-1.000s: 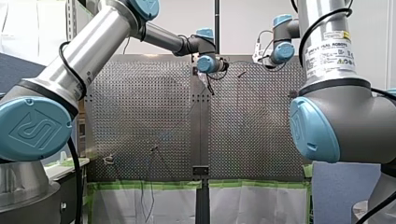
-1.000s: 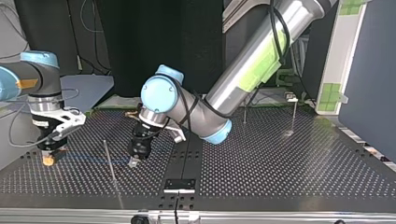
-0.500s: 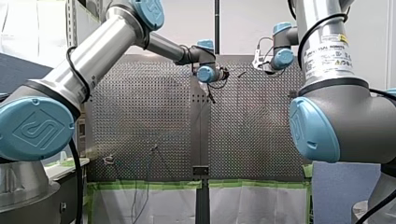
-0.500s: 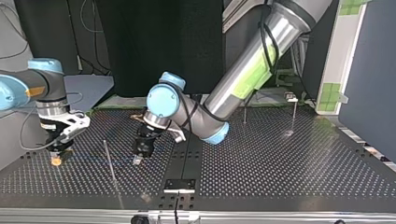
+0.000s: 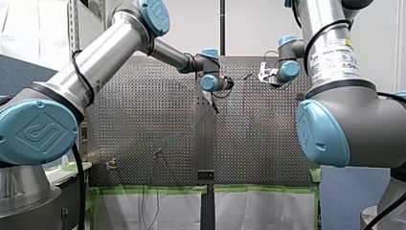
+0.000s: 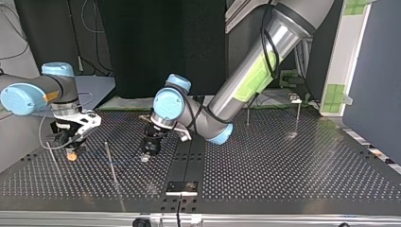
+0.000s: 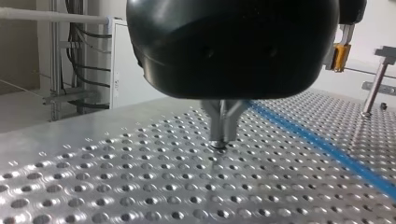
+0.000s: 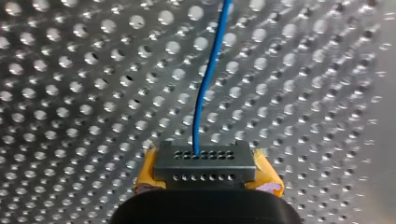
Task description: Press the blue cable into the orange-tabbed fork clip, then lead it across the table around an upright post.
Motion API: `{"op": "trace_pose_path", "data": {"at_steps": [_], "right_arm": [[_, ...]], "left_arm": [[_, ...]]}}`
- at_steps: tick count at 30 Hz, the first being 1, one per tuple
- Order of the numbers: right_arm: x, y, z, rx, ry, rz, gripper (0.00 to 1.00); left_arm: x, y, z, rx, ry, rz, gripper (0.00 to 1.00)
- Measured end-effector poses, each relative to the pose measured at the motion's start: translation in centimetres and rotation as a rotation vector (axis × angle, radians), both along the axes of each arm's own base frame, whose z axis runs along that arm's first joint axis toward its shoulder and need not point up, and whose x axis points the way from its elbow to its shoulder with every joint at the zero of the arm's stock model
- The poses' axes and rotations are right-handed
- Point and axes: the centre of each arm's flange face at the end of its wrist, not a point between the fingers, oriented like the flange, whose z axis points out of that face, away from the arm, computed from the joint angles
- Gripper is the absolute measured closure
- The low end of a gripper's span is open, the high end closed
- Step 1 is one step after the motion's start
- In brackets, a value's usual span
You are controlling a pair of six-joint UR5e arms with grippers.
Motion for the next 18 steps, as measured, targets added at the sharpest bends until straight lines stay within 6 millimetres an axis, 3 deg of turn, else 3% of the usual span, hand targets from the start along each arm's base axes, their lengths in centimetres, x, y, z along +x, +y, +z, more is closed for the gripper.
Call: {"op": "trace_pose_path", "data": {"at_steps": [2,6,8,9,10,12,13,18], "right_arm": [[0.0,0.0,-0.6,0.010,0.002,-0.002,1.00],[-0.2,0.2,-2.1,0.034,0.007,-0.007,1.00],[-0.3,0.4,-3.1,0.043,0.008,-0.010,1.00],[-0.4,0.5,-3.5,0.046,0.008,-0.011,1.00],[-0.4,0.5,-4.0,0.048,0.006,-0.014,1.00],[-0.6,0.7,-4.8,0.053,0.001,-0.022,1.00],[-0.6,0.8,-5.4,0.058,-0.003,-0.028,1.00],[-0.4,1.1,-9.3,0.092,-0.005,-0.038,1.00]], "left_arm": [[0.0,0.1,-0.4,0.002,0.003,0.000,0.57],[0.0,0.3,-1.0,0.006,0.009,0.001,0.45],[0.0,0.4,-1.1,0.008,0.012,0.002,0.33],[0.0,0.4,-1.2,0.009,0.013,0.003,0.33],[0.0,0.4,-1.2,0.010,0.014,0.003,0.24],[0.0,0.4,-1.2,0.010,0.016,0.003,0.21],[0.0,0.4,-1.3,0.011,0.017,0.004,0.13],[0.1,0.6,-1.3,0.014,0.022,0.007,0.04]]}}
